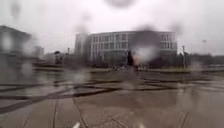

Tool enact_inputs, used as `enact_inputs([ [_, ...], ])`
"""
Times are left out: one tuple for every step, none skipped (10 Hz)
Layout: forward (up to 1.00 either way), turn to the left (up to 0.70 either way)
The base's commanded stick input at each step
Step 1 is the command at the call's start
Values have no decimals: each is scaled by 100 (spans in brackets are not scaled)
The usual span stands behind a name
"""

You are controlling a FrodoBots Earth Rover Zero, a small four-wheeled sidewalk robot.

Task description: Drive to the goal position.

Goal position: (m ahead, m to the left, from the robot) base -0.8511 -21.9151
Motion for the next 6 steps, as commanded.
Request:
enact_inputs([
  [70,15],
  [70,15],
  [70,15],
  [70,15],
  [70,15],
  [70,15],
])
